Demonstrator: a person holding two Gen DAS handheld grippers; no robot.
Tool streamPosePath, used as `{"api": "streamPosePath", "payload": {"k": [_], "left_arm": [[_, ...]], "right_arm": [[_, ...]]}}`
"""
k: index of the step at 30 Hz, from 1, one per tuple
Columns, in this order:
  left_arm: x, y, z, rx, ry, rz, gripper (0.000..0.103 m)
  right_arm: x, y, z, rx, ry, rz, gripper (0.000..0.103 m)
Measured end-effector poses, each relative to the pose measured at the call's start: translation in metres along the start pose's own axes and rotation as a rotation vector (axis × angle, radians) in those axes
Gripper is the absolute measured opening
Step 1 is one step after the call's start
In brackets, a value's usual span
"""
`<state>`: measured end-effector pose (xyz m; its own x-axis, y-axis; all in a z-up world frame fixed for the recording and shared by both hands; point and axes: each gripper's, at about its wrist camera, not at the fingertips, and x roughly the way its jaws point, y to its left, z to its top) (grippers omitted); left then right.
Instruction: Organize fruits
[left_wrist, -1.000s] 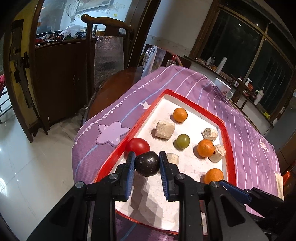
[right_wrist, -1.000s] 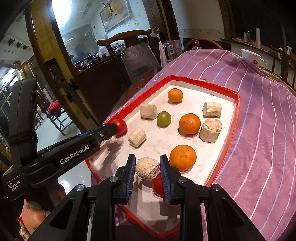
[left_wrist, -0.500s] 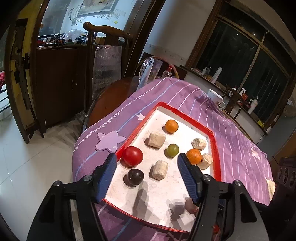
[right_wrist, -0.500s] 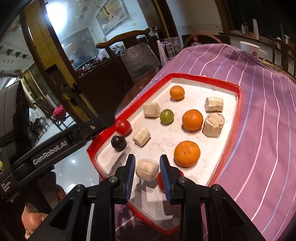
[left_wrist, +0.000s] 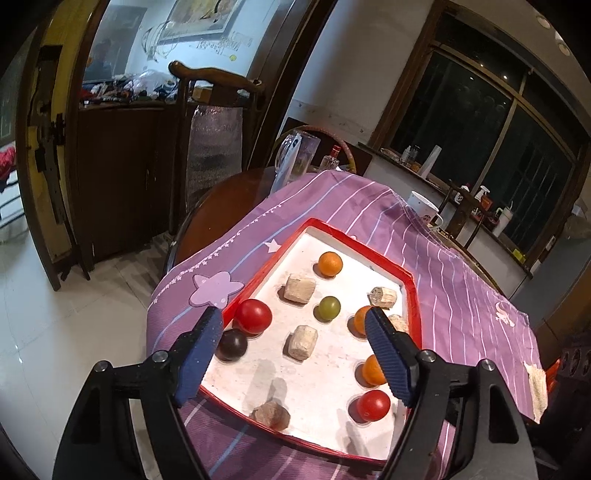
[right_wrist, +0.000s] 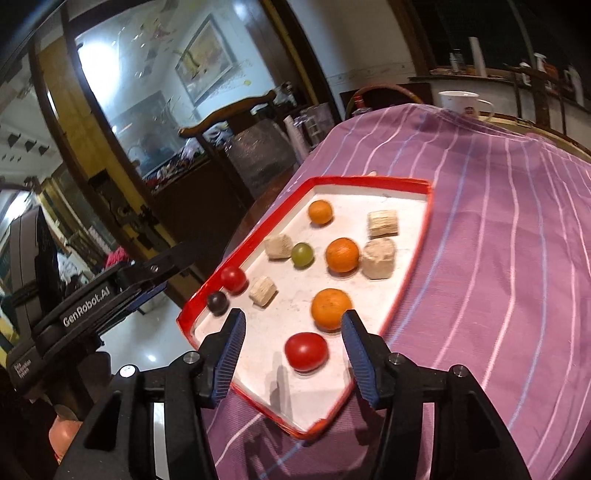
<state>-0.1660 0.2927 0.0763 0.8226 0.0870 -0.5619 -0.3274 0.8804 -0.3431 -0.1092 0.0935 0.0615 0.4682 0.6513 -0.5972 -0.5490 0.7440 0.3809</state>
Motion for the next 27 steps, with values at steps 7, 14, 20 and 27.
{"api": "streamPosePath", "payload": {"k": [7,14,20,27], "left_arm": [[-0.005,-0.027,-0.005,0.072,-0.014,0.028,0.084],[-0.011,-0.051,-0.011,0.136,-0.054,0.08,0.09],[-0.021,-0.065,-0.012,0.161,-0.119,0.132,0.095],[-0.026,-0.076,-0.013,0.177,-0.167,0.155,0.097]], "right_arm": [[-0.021,-0.018,0.0,0.051,-0.051,-0.03,0.063],[-0.033,-0.034,-0.004,0.078,-0.085,-0.082,0.064],[-0.041,-0.048,-0.006,0.11,-0.098,-0.1,0.065],[-0.043,-0.056,-0.007,0.119,-0.102,-0.117,0.066]]}}
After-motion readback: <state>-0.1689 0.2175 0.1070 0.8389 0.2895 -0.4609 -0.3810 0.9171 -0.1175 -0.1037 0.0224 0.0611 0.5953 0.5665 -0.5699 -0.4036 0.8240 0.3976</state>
